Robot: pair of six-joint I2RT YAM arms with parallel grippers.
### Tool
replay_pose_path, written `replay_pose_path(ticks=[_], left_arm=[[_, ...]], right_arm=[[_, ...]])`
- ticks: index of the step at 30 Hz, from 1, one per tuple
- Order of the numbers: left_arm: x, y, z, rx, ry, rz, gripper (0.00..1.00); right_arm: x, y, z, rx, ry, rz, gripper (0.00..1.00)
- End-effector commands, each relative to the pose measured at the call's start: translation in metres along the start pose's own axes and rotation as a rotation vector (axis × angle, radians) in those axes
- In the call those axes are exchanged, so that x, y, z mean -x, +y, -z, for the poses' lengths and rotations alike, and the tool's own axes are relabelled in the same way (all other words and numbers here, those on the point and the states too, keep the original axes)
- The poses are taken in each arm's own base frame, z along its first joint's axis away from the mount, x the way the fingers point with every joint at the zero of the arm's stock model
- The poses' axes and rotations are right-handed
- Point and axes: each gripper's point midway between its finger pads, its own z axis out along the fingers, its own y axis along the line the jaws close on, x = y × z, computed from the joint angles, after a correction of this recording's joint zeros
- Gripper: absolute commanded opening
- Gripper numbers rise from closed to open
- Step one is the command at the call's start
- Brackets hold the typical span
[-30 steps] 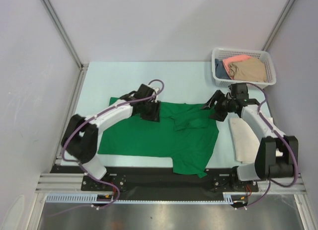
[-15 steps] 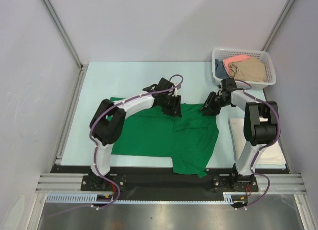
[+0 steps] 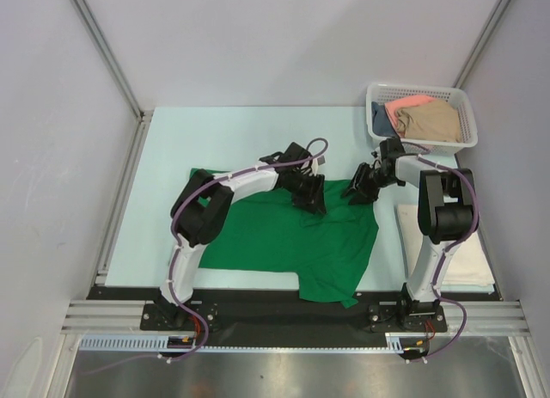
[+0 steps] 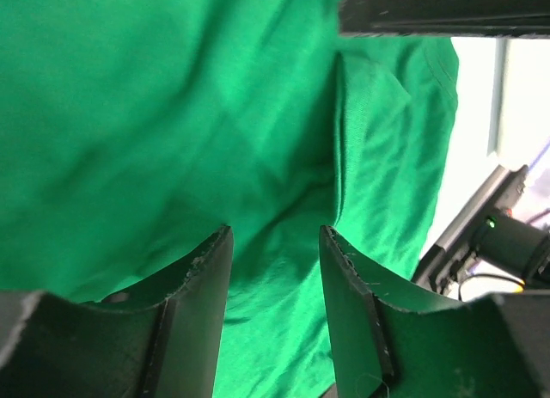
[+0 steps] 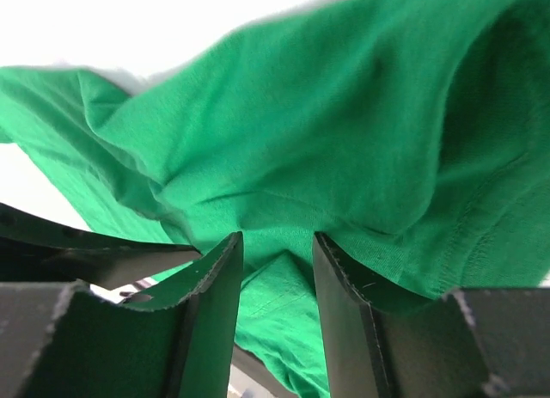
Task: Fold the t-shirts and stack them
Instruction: Fold the tshirt
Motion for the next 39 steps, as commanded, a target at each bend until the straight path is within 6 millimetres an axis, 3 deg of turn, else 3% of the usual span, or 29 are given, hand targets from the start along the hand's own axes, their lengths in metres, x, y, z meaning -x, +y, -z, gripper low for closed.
replay_pose_path(ticks=[1, 9, 12, 14, 16, 17, 19, 20, 23, 27, 30, 31, 33, 34, 36, 39], left_arm=[[0.005, -0.031, 0.001, -0.093, -0.004, -0.037, 0.50], [-0.010, -0.040, 0.000, -0.106, 0.014, -0.036, 0.51], [-0.018, -0.039, 0.000, -0.097, 0.021, -0.026, 0.51], [-0.029, -0.035, -0.002, -0.086, 0.040, -0.007, 0.51], [-0.040, -0.029, -0.001, -0.069, 0.058, 0.003, 0.50], [-0.042, -0.029, 0.002, -0.063, 0.056, -0.005, 0.50], [-0.040, -0.026, 0.020, -0.008, 0.020, -0.058, 0.51], [-0.037, -0.025, 0.027, 0.017, -0.001, -0.082, 0.52], [-0.029, -0.025, 0.053, 0.090, -0.041, -0.161, 0.54], [-0.008, -0.021, 0.083, 0.191, -0.116, -0.211, 0.56], [0.014, -0.003, 0.107, 0.212, -0.190, -0.170, 0.56], [0.021, 0.016, 0.118, 0.213, -0.206, -0.102, 0.56], [0.031, 0.038, 0.131, 0.215, -0.240, -0.023, 0.56], [0.035, 0.063, 0.143, 0.231, -0.263, 0.058, 0.55], [0.045, 0.093, 0.162, 0.256, -0.312, 0.122, 0.55], [0.049, 0.131, 0.174, 0.305, -0.333, 0.179, 0.55]], right_arm=[[-0.011, 0.009, 0.009, 0.063, 0.025, 0.016, 0.44], [-0.033, 0.001, 0.006, 0.078, 0.064, -0.012, 0.44], [-0.043, 0.002, 0.013, 0.088, 0.065, -0.008, 0.44], [-0.056, 0.004, 0.025, 0.090, 0.075, -0.016, 0.44], [-0.086, -0.007, 0.034, 0.051, 0.131, -0.066, 0.45], [-0.093, -0.002, 0.050, 0.062, 0.104, -0.044, 0.45], [-0.108, -0.006, 0.064, 0.040, 0.092, -0.036, 0.46], [-0.107, -0.003, 0.073, 0.037, 0.052, -0.010, 0.47], [-0.082, -0.005, 0.088, -0.012, -0.096, 0.046, 0.51], [-0.045, -0.013, 0.072, -0.048, -0.122, 0.017, 0.54], [-0.013, -0.007, 0.069, -0.064, -0.162, 0.046, 0.57], [-0.005, -0.008, 0.062, -0.069, -0.158, 0.042, 0.59], [0.019, 0.000, 0.064, -0.076, -0.204, 0.061, 0.60], [0.025, -0.003, 0.057, -0.089, -0.196, 0.052, 0.63], [0.044, 0.002, 0.058, -0.097, -0.227, 0.059, 0.63], [0.062, -0.002, 0.050, -0.127, -0.254, 0.057, 0.60]])
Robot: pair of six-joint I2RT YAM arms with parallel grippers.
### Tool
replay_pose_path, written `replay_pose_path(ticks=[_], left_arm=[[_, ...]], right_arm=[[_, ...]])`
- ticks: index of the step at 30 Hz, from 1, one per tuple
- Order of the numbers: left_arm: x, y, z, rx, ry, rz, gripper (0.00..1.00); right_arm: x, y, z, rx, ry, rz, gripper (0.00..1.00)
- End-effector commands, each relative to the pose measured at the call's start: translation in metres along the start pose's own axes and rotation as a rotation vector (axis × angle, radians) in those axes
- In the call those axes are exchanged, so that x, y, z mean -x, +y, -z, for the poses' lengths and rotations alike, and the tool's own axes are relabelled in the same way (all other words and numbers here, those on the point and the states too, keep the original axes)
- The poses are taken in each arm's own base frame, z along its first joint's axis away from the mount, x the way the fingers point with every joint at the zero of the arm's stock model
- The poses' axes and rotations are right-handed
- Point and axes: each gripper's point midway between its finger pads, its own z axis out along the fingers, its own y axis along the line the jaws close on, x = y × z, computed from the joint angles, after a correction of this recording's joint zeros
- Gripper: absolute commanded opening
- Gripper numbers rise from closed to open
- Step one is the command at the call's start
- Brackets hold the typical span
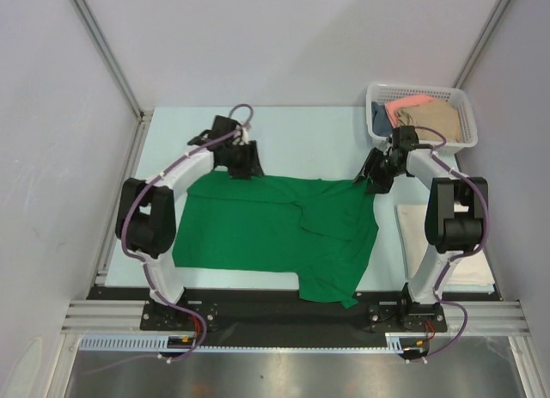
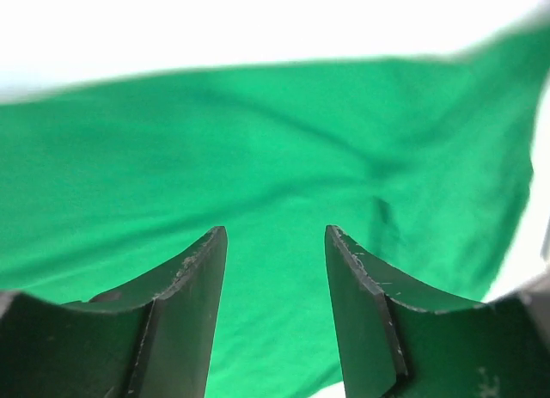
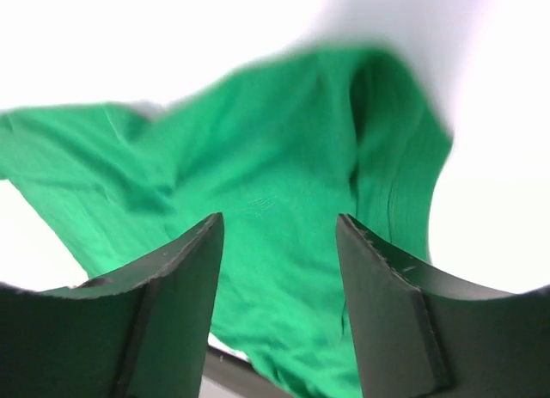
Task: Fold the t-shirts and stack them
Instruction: Fold the tshirt
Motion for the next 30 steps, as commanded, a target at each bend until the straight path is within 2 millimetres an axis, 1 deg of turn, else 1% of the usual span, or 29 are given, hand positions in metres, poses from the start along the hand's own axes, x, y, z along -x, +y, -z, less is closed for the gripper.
replay_pose_path(ticks=[1, 2, 3, 5, 6, 7, 8, 9, 10, 12, 14, 15, 19, 23, 25, 26, 27, 29, 30], left_arm=[[0.014, 0.034, 0.007, 0.043, -0.036, 0.061, 0.55], [0.016, 0.044, 0.003, 0.061, -0.035, 0.081, 0.54], [0.022, 0.060, 0.004, 0.078, -0.049, 0.115, 0.54], [0.027, 0.077, 0.004, 0.103, -0.063, 0.157, 0.54], [0.031, 0.091, 0.004, 0.117, -0.073, 0.193, 0.53], [0.030, 0.099, 0.004, 0.133, -0.074, 0.212, 0.53], [0.029, 0.106, 0.004, 0.140, -0.073, 0.231, 0.53], [0.031, 0.119, 0.007, 0.169, -0.087, 0.263, 0.54], [0.027, 0.129, 0.006, 0.194, -0.075, 0.285, 0.53], [0.024, 0.148, 0.010, 0.244, -0.080, 0.327, 0.53], [0.023, 0.156, 0.010, 0.246, -0.084, 0.342, 0.53], [0.023, 0.160, 0.010, 0.246, -0.084, 0.352, 0.53], [0.019, 0.165, 0.006, 0.255, -0.072, 0.358, 0.53], [0.013, 0.171, -0.001, 0.262, -0.052, 0.372, 0.53], [0.011, 0.174, -0.003, 0.268, -0.048, 0.377, 0.53], [0.010, 0.176, -0.003, 0.273, -0.048, 0.383, 0.53], [0.009, 0.179, -0.005, 0.274, -0.047, 0.402, 0.53], [0.006, 0.184, -0.008, 0.267, -0.041, 0.424, 0.53], [0.004, 0.188, -0.010, 0.268, -0.036, 0.441, 0.53]], right_arm=[[0.039, -0.006, 0.000, -0.037, -0.107, 0.013, 0.58], [0.042, -0.010, -0.003, -0.053, -0.119, 0.014, 0.56], [0.047, -0.010, -0.004, -0.051, -0.144, 0.019, 0.54], [0.049, -0.015, -0.007, -0.069, -0.164, 0.007, 0.52], [0.053, -0.014, -0.009, -0.063, -0.179, 0.009, 0.52], [0.054, -0.015, -0.013, -0.066, -0.178, 0.003, 0.52], [0.056, -0.014, -0.012, -0.062, -0.184, 0.006, 0.52], [0.056, -0.016, -0.016, -0.067, -0.177, 0.000, 0.52], [0.060, -0.013, -0.017, -0.060, -0.179, 0.006, 0.52], [0.058, -0.017, -0.026, -0.062, -0.157, 0.006, 0.52], [0.057, -0.021, -0.030, -0.072, -0.152, -0.001, 0.52], [0.057, -0.024, -0.035, -0.076, -0.146, -0.006, 0.51], [0.059, -0.025, -0.042, -0.070, -0.145, -0.022, 0.49], [0.068, -0.020, -0.042, -0.064, -0.166, -0.028, 0.47], [0.071, -0.021, -0.042, -0.076, -0.167, -0.027, 0.44], [0.070, -0.024, -0.045, -0.089, -0.160, -0.032, 0.39], [0.068, -0.028, -0.045, -0.108, -0.148, -0.040, 0.28], [0.069, -0.042, -0.042, -0.180, -0.165, -0.062, 0.18], [0.066, -0.048, -0.040, -0.214, -0.167, -0.073, 0.06]])
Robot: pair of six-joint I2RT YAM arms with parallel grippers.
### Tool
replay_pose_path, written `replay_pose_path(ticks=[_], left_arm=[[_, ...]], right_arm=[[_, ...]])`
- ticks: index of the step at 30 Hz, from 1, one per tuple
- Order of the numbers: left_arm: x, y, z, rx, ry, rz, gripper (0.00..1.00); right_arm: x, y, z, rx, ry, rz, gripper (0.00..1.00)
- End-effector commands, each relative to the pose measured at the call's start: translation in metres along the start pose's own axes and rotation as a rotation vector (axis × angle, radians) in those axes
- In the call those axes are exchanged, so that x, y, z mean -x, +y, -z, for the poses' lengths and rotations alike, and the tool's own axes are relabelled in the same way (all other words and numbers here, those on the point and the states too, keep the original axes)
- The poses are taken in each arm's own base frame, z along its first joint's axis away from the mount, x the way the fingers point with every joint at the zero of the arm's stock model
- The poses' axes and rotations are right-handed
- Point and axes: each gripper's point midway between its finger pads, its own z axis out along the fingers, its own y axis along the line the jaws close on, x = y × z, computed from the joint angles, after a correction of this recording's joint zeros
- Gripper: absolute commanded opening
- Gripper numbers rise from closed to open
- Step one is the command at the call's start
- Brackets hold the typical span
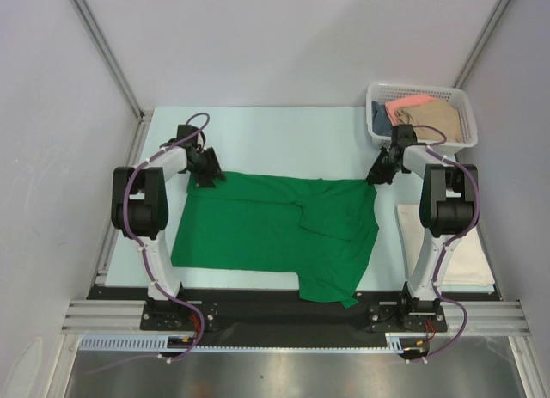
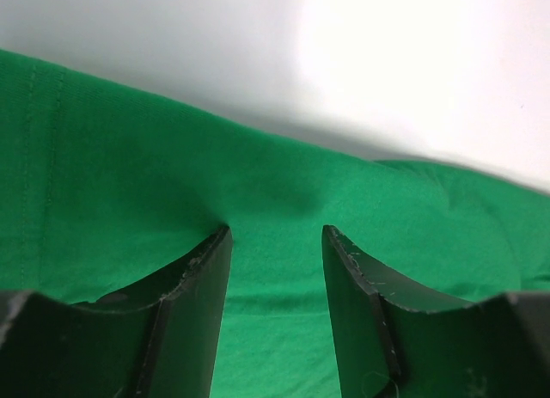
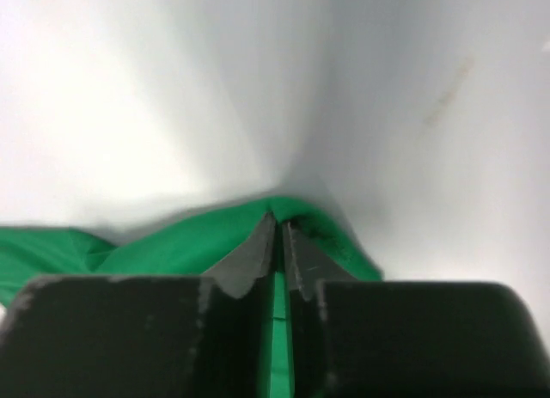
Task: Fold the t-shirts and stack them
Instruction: Fold the tshirt
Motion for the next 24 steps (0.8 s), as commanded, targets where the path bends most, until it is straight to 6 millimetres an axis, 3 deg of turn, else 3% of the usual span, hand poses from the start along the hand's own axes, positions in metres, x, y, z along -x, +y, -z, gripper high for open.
replay_pose_path(ticks=[1, 10, 14, 17, 18, 20, 22, 24], left_arm=[[0.002, 0.011, -0.009, 0.002, -0.005, 0.053, 0.53], [0.006, 0.015, -0.007, 0.019, -0.033, 0.026, 0.54], [0.016, 0.014, 0.005, 0.028, -0.071, -0.002, 0.54], [0.026, 0.008, 0.018, 0.027, -0.104, -0.033, 0.56], [0.033, 0.003, 0.030, 0.023, -0.131, -0.044, 0.59], [0.046, -0.004, 0.048, 0.015, -0.181, -0.069, 0.63], [0.058, -0.014, 0.071, -0.003, -0.242, -0.112, 0.77], [0.064, -0.013, 0.081, 0.011, -0.272, -0.147, 0.81]], right_arm=[[0.008, -0.034, 0.001, -0.175, -0.055, -0.038, 0.01], [0.022, -0.035, 0.018, -0.191, -0.138, -0.014, 0.00], [0.014, -0.041, 0.022, -0.222, -0.112, -0.045, 0.02], [0.014, -0.038, 0.027, -0.224, -0.109, -0.040, 0.13], [0.016, -0.035, 0.032, -0.221, -0.112, -0.027, 0.22], [0.025, -0.026, 0.047, -0.205, -0.137, 0.006, 0.30], [0.022, -0.025, 0.058, -0.201, -0.141, 0.015, 0.45], [0.023, -0.016, 0.072, -0.163, -0.170, 0.025, 0.59]])
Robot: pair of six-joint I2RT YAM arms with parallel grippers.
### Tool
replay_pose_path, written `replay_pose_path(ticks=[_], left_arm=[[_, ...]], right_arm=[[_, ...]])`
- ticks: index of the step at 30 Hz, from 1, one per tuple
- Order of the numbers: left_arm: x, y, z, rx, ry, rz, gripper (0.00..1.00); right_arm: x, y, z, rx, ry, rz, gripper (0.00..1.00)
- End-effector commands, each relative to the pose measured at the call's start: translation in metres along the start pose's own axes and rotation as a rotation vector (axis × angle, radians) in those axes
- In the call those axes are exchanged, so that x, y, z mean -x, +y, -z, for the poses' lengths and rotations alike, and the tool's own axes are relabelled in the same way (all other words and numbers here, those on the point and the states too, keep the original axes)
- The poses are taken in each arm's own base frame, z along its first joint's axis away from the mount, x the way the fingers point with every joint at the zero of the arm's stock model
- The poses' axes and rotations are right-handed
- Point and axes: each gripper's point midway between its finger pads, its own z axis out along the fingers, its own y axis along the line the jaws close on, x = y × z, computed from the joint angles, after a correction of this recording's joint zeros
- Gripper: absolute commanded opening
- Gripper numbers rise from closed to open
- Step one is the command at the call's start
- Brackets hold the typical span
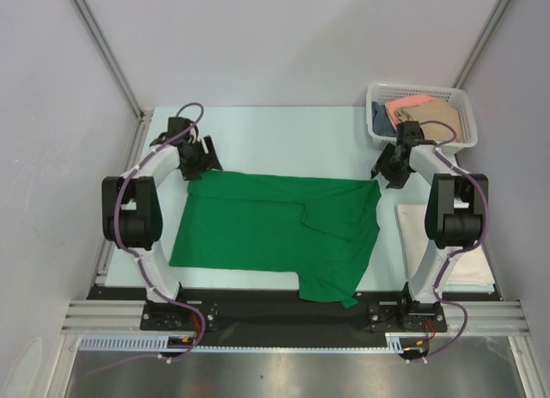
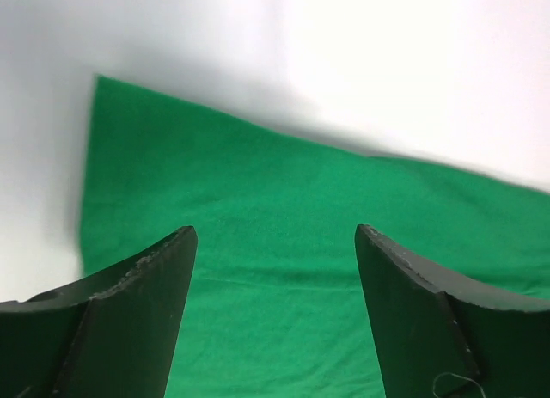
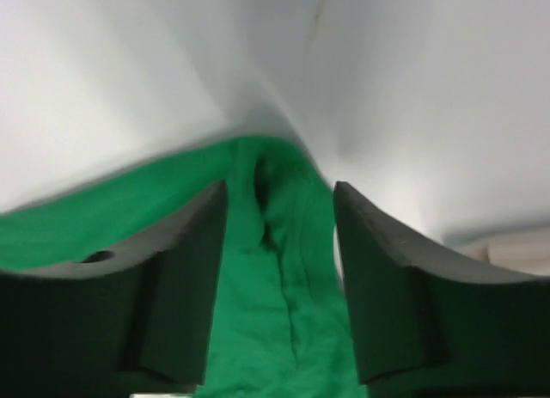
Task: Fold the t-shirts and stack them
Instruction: Fold the tshirt
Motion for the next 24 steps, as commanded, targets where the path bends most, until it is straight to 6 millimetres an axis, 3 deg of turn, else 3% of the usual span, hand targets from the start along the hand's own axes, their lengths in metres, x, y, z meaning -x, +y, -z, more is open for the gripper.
replay_pose_path(ticks=[1, 5, 6, 8, 11, 17, 24], left_arm=[[0.052, -0.010, 0.053, 0.009, -0.194, -0.098, 0.81], [0.052, 0.005, 0.045, 0.070, -0.181, -0.135, 0.77], [0.057, 0.023, 0.043, 0.114, -0.183, -0.121, 0.75], [0.054, 0.037, 0.031, 0.169, -0.143, -0.160, 0.71], [0.059, 0.049, 0.019, 0.209, -0.132, -0.204, 0.68], [0.075, 0.060, 0.007, 0.230, -0.138, -0.225, 0.68], [0.065, 0.064, -0.010, 0.226, -0.092, -0.196, 0.64]], right_arm=[[0.018, 0.010, 0.045, 0.051, -0.093, 0.035, 0.63], [0.014, 0.017, 0.043, 0.108, -0.085, 0.076, 0.77], [0.014, 0.019, 0.035, 0.123, -0.075, 0.086, 0.81], [0.013, 0.028, 0.029, 0.173, -0.059, 0.115, 0.82], [0.013, 0.030, 0.018, 0.186, -0.033, 0.145, 0.81], [0.002, 0.026, 0.004, 0.188, 0.024, 0.184, 0.70], [-0.013, 0.012, -0.007, 0.172, 0.070, 0.211, 0.73]])
